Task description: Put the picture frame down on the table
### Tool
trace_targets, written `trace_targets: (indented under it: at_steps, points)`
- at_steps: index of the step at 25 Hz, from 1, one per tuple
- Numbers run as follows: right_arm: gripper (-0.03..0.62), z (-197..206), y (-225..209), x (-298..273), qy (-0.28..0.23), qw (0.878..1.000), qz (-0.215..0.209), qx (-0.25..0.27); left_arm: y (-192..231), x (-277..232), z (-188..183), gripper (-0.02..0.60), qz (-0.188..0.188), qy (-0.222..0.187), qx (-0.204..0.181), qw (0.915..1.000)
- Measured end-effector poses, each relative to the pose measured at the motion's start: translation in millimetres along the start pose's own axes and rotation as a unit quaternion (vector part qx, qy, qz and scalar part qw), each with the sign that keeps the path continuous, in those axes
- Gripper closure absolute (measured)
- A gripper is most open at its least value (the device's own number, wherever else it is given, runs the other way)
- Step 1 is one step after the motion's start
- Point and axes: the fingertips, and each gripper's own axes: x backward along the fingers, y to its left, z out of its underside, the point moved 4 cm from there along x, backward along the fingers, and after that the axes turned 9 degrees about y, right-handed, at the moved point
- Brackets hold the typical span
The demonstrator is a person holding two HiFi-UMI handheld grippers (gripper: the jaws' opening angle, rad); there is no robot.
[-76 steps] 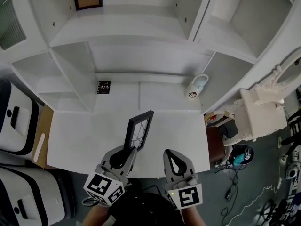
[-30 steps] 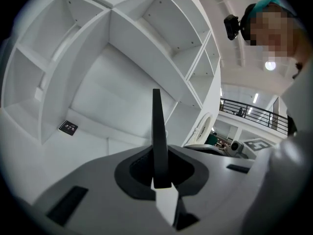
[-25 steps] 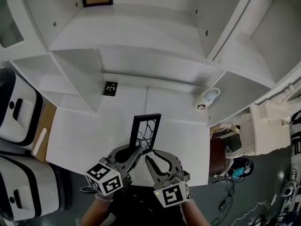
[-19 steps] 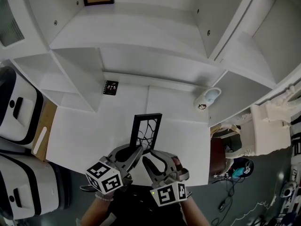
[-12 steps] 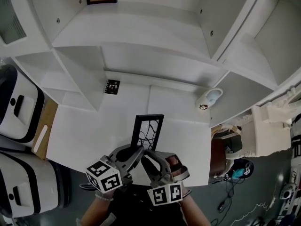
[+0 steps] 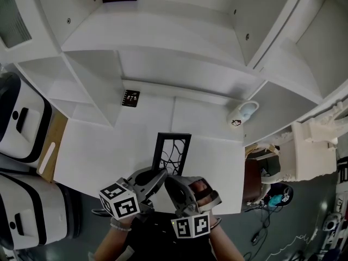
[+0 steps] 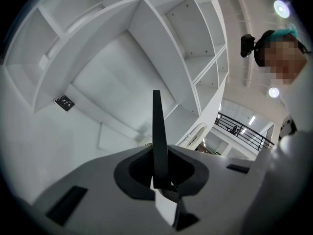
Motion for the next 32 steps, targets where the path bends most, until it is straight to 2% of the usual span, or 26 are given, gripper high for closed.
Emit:
trace_targets:
  at_steps: [5, 13, 22, 32]
  points:
    - [0.522, 2.7, 2.1, 1.6, 0.008, 1.000, 0.006, 0.002, -0.8, -2.4, 2.0, 0.546, 0.006, 0.005, 0.013, 0.9999]
    - [0.522, 6.8, 3.2, 0.3, 0.018, 1.000, 0.004, -0.004, -0.7, -6.4, 3.2, 0.546, -0.023, 0.027, -0.022, 0.9991]
    - [0.522, 14.2, 7.2, -2.3, 0.026, 1.000, -0.001, 0.008, 3.4, -3.5, 3.8, 0.520, -0.053, 0.031, -0.045, 0.9971]
    - [0.522, 18.2, 10.7, -7.9, 0.030, 0.999, -0.011, 0.024, 11.7, 1.7, 2.7, 0.508, -0.071, 0.019, -0.033, 0.9967]
